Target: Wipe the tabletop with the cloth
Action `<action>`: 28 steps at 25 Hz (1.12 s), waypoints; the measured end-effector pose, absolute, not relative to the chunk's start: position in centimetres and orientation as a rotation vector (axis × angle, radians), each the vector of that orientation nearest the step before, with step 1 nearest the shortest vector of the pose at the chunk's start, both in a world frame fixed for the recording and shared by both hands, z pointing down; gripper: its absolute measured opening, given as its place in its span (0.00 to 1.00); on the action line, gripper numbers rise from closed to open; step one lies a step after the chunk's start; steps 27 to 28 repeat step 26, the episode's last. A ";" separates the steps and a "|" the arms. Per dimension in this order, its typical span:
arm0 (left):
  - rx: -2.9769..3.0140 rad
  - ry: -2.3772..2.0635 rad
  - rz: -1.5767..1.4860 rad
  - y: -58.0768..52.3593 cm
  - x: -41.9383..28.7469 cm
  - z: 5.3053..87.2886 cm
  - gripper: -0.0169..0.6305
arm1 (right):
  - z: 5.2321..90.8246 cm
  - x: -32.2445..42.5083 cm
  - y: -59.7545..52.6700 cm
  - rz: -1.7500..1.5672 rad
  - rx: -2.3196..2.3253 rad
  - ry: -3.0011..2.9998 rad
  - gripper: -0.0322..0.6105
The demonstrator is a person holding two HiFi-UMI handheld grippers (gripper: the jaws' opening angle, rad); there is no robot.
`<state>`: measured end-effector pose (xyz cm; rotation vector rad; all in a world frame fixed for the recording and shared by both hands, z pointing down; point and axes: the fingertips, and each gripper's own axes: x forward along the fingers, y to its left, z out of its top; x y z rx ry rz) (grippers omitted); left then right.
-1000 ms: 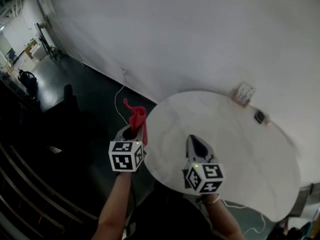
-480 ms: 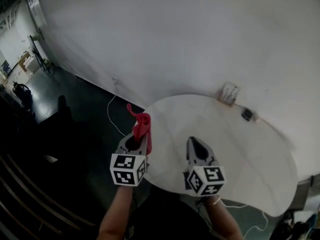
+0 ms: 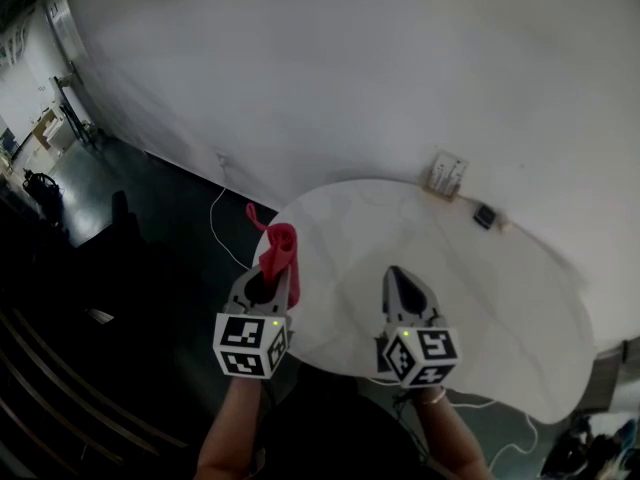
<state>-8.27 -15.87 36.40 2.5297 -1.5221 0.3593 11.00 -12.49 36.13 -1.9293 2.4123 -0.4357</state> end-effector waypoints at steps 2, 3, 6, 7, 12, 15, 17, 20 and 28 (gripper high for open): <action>2.522 -1.526 0.359 -15.5 -8.2 36.6 0.09 | 36.2 11.6 -12.3 -0.435 -1.919 2.421 0.05; 2.518 -1.528 0.358 -15.4 -8.2 36.6 0.09 | 36.2 11.8 -12.2 -0.427 -1.913 2.429 0.05; 2.511 -1.536 0.353 -15.1 -8.2 36.6 0.09 | 35.9 12.0 -11.9 -0.403 -1.892 2.442 0.05; 2.511 -1.537 0.350 -15.1 -8.2 36.6 0.09 | 35.9 12.1 -11.9 -0.399 -1.889 2.445 0.05; 2.512 -1.523 0.332 -14.2 -7.6 36.6 0.09 | 36.1 12.6 -11.3 -0.397 -1.894 2.455 0.05; 2.508 -1.527 0.322 -13.9 -7.5 36.7 0.09 | 36.0 12.6 -11.0 -0.389 -1.888 2.462 0.05; 2.506 -1.527 0.319 -13.8 -7.3 36.7 0.09 | 36.0 12.8 -10.9 -0.384 -1.884 2.467 0.05; 2.510 -1.517 0.323 -13.7 -7.1 36.7 0.09 | 36.1 12.8 -10.9 -0.385 -1.877 2.469 0.05; 2.521 -1.526 0.310 -13.8 -7.0 36.1 0.09 | 35.5 12.5 -10.9 -0.365 -1.867 2.481 0.05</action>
